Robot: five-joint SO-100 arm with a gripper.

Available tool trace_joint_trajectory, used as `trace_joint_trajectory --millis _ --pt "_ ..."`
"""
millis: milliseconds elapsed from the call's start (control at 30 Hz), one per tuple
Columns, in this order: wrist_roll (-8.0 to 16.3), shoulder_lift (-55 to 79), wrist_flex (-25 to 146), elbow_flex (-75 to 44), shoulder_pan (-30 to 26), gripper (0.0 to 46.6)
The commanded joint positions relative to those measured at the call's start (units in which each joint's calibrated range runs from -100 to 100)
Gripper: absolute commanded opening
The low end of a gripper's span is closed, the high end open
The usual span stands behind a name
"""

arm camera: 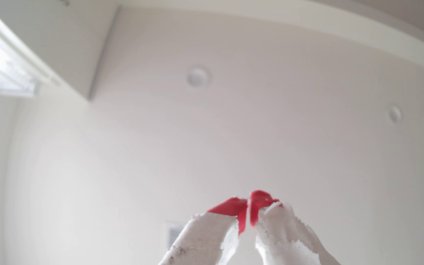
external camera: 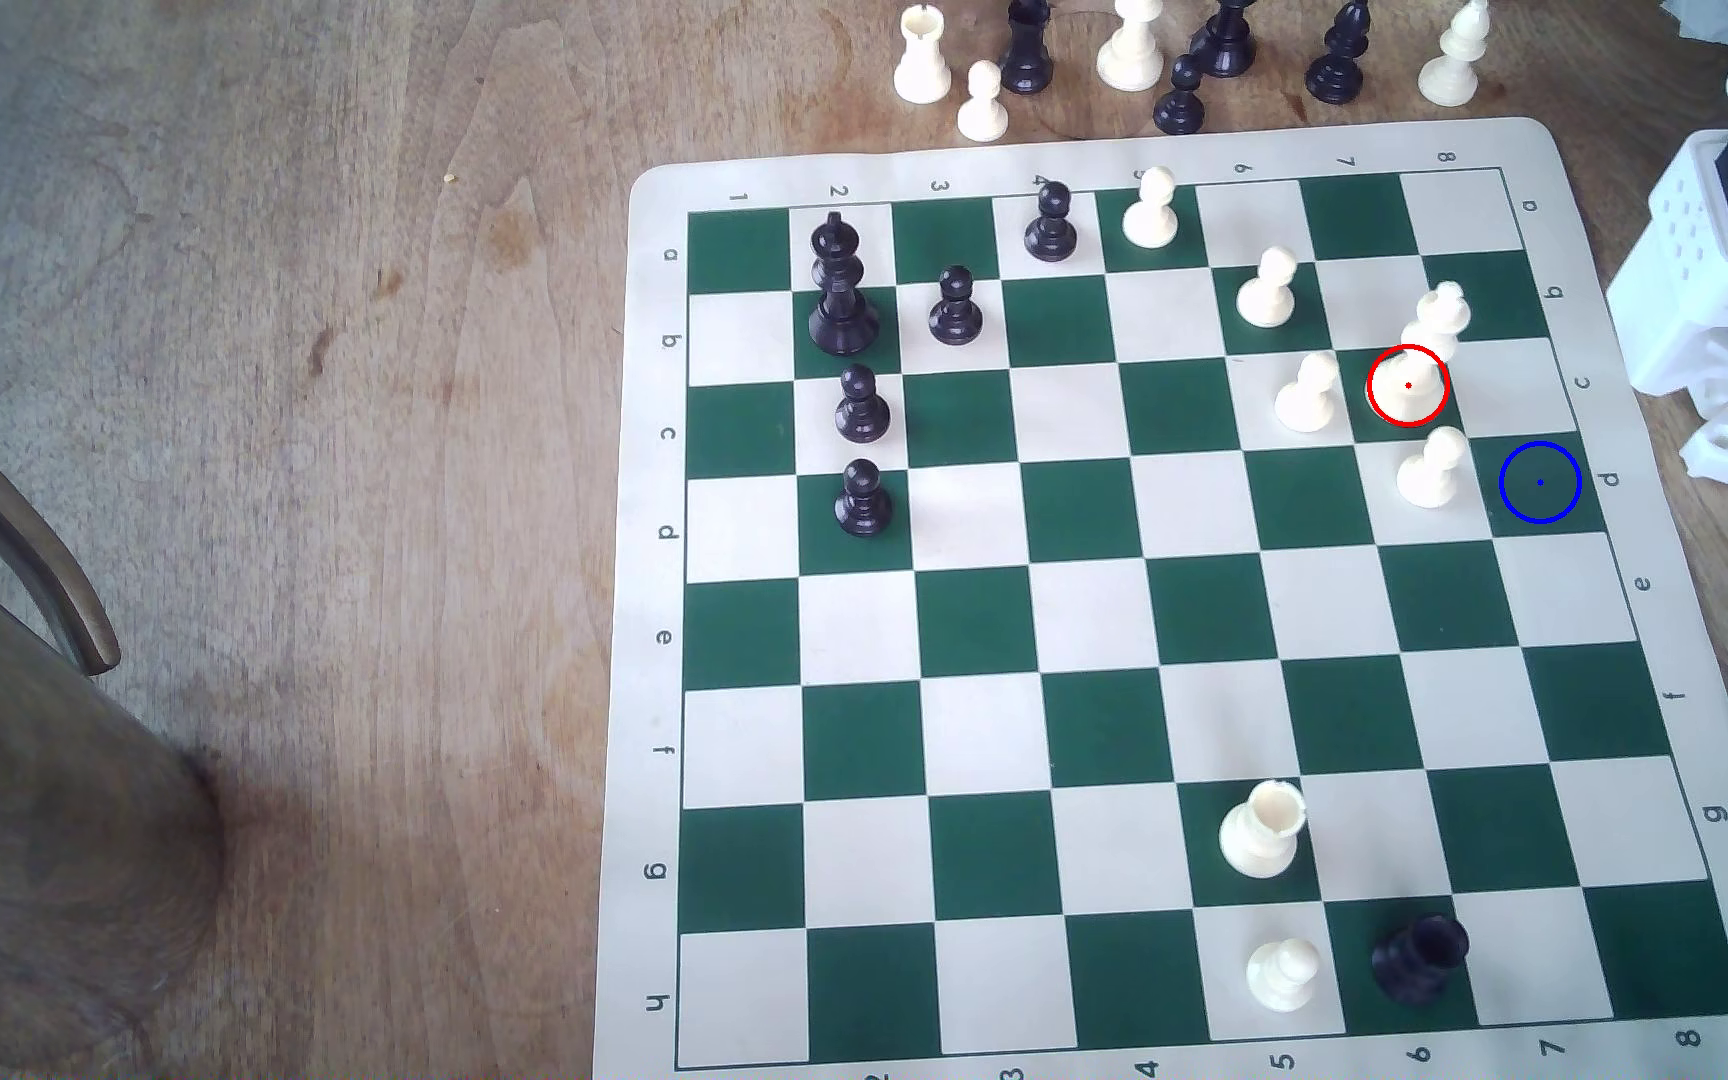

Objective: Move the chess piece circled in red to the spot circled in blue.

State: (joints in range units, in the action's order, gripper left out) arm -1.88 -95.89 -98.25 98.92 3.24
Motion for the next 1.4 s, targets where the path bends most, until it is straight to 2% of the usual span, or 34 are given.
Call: trace_joint_trajectory --millis 0,133,533,733,767,800,933,1000,1067,1200,1367 --pt "0.00 0.05 -0.77 0.99 0.08 0.2" --pt "0.00 0.14 11.51 -3.81 -0.31 0.2" --pt "0.29 0.14 69.58 -35.54 1.33 0.2" --pt "0.29 0.14 96.94 -49.78 7.51 0.2" --pt "0.00 0.14 101.28 -51.41 9.70 0.2" --pt "0.05 0.14 113.40 -55.31 13.53 0.2" --pt "0.54 0.14 137.15 -61.56 18.77 0.2" --pt "1.37 0.65 145.42 -62.56 18.54 0.2" --pt "3.47 2.94 156.56 -64.37 17.83 0.2" --pt "5.18 3.53 168.52 -64.28 16.11 0.3" --pt "9.08 13.47 188.58 -71.99 11.50 3.8"
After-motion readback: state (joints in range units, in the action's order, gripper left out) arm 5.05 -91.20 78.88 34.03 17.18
